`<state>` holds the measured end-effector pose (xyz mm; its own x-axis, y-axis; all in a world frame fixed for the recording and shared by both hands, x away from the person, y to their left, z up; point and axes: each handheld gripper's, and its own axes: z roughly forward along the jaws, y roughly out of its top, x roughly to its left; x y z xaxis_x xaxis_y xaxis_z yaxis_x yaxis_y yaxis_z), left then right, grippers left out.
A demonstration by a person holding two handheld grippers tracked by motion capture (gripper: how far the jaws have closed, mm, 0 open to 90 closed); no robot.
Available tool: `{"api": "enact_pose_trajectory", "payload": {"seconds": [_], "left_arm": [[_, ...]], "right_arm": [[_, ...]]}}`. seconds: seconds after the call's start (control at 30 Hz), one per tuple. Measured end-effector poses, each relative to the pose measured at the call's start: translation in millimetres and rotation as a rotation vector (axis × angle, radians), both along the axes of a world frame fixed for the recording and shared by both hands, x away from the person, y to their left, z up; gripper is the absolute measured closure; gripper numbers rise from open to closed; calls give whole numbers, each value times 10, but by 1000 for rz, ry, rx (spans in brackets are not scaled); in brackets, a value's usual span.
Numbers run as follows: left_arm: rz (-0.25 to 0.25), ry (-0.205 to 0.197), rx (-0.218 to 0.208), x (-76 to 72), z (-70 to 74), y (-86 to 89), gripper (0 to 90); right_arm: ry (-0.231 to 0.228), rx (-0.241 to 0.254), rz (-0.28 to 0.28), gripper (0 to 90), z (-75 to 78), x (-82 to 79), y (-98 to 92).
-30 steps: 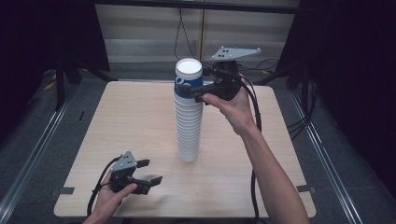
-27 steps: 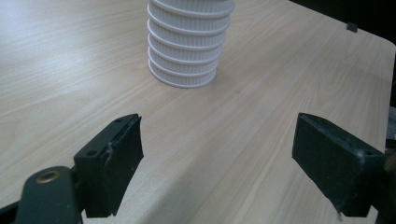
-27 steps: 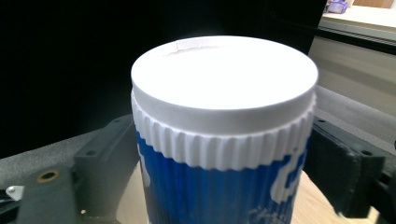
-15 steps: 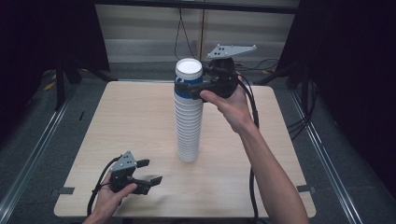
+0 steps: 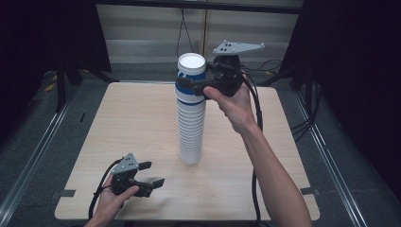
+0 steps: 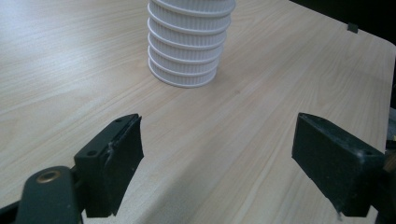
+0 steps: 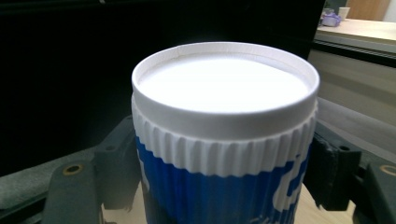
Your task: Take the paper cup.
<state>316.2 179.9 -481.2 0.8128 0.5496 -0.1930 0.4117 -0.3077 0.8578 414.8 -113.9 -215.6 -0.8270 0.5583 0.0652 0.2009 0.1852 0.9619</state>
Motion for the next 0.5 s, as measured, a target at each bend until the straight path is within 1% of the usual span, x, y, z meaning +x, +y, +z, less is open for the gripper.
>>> {"api": "enact_pose_trajectory", "payload": {"seconds": [0.13, 0.2, 0.23, 0.3, 0.4, 0.5], "left_arm": [[-1, 2, 0, 2, -3, 1, 163], [-1, 4, -1, 0, -4, -1, 163], [-1, 2, -1, -1, -3, -1, 163], [-4, 0, -3, -5, -1, -3, 163], [-4, -2, -1, -5, -2, -5, 163], [0, 1, 0, 3, -5, 1, 163]], "right_arm": [[-12, 7, -8, 258, 39, -13, 0], [-26, 10, -24, 259, 56, -23, -2], [-33, 21, -26, 260, 70, -29, -7], [-38, 28, -35, 261, 85, -34, -12], [-47, 30, -36, 263, 108, -42, -10], [-47, 51, -27, 264, 142, -53, -7]]}}
